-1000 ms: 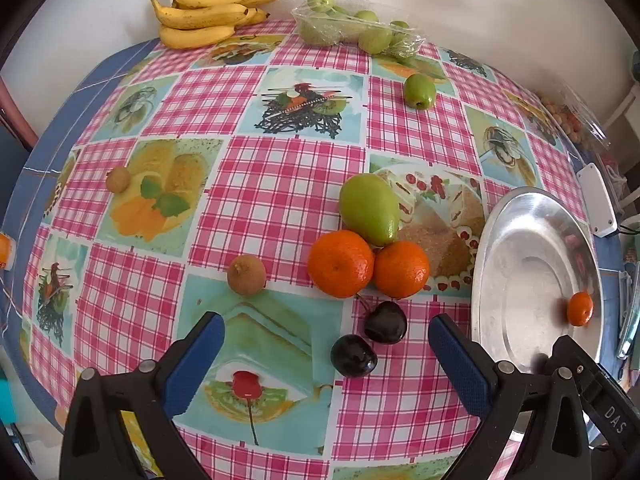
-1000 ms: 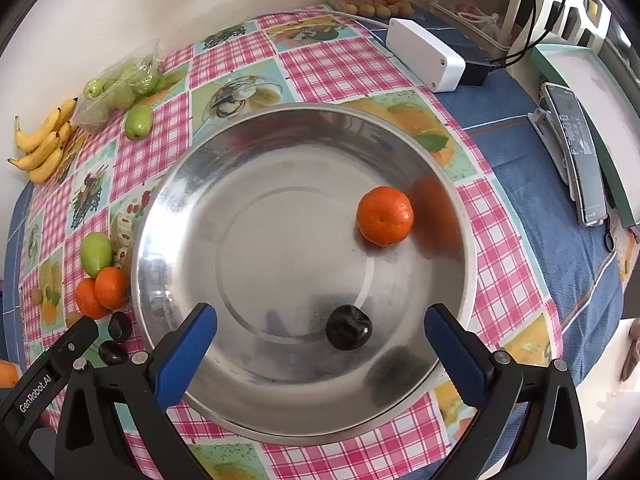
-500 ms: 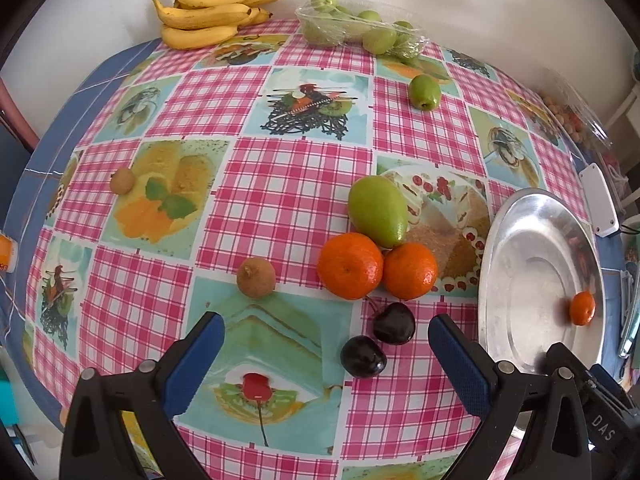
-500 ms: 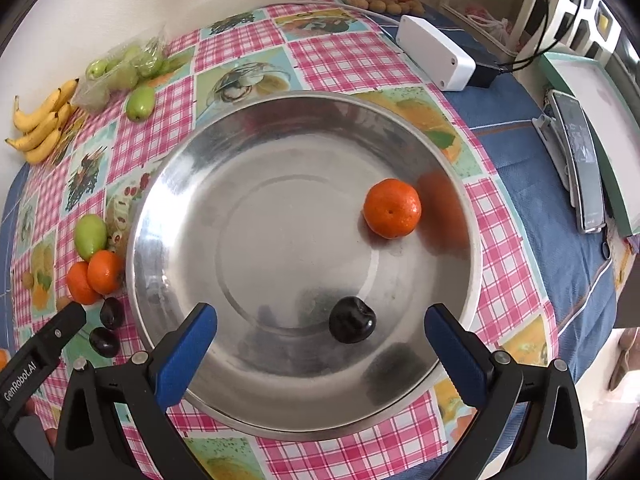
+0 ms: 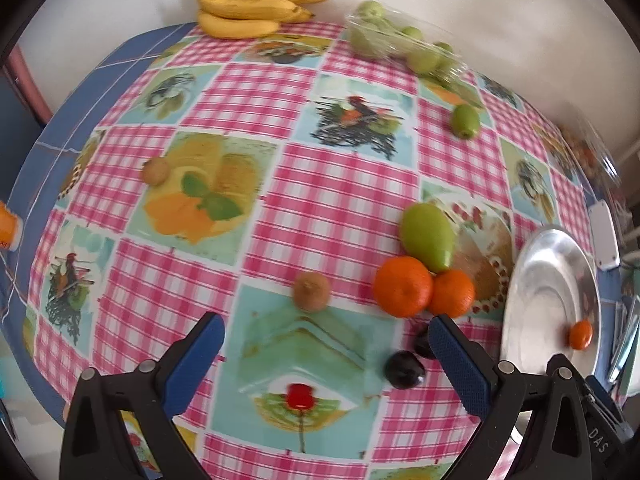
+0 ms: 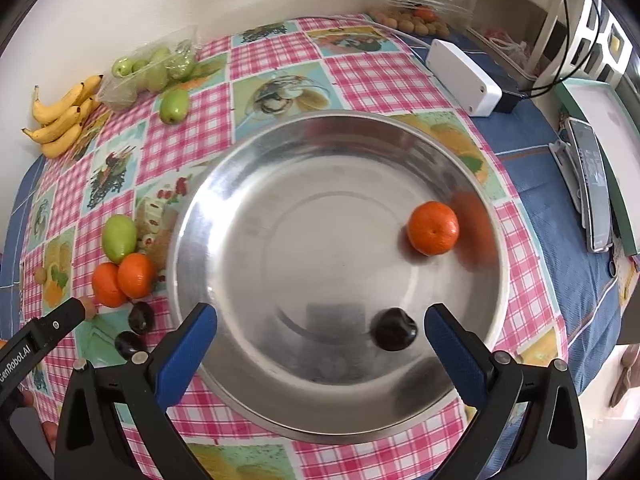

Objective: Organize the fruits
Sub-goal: 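Move both open tools back from the bowl toward the remaining fruit, then grasp the second dark plum with the right tool while the left tool grasps the kiwi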

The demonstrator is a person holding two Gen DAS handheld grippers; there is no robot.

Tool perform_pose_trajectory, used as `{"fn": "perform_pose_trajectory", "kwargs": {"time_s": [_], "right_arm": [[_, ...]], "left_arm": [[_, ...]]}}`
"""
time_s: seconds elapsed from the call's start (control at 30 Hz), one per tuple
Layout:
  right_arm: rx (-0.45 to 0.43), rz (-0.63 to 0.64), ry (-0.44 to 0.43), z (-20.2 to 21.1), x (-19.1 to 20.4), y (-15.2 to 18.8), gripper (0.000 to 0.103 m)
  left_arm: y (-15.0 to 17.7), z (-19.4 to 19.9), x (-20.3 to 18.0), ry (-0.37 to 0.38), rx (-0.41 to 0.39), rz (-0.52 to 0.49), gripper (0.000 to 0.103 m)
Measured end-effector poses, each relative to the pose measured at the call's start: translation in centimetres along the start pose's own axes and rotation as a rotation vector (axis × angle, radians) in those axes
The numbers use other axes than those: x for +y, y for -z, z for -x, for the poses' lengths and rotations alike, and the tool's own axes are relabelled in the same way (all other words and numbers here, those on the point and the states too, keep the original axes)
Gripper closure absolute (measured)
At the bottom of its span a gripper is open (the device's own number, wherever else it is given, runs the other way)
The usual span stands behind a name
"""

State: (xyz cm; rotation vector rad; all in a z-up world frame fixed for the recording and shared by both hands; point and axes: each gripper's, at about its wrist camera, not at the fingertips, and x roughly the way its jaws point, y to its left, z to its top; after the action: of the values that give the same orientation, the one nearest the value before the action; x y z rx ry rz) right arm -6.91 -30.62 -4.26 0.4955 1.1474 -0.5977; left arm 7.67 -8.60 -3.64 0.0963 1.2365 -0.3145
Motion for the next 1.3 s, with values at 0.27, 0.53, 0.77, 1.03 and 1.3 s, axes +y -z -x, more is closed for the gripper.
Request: {"fn": "perform_pose_trajectory", "kwargs": {"time_s": [0.27,0.53,0.77,1.03,1.3], "right_arm": [[-0.015,0.057,-0.048,0.3,3.2,0.0,0.0],[-0.034,0.147,-0.124,0.6,7.9,0.7,0.0],[-0.028,0.218,-0.17,0.2,11.6,1.9,0.0],[0.012,0.246,-0.217,-0.8,13.6,2.6,0.0],[0.053,0.248,-0.2,-1.5,14.1,2.8,0.0]], "left_arm": [[-1.0,0.6,3.5,-0.014,-0.016,0.072,0.0],[-1.4,0.9,5.8,-0.023,-0.019,0.107,0.0],[-1.5,0.9,7.3,-0.03,-0.02,0.128,0.0],[-1.8,1.1,8.3,-0.026,-0.049,0.116,0.0],[-2.0,0.5,7.2,0.004,-0.031,0.056,0.0]]}}
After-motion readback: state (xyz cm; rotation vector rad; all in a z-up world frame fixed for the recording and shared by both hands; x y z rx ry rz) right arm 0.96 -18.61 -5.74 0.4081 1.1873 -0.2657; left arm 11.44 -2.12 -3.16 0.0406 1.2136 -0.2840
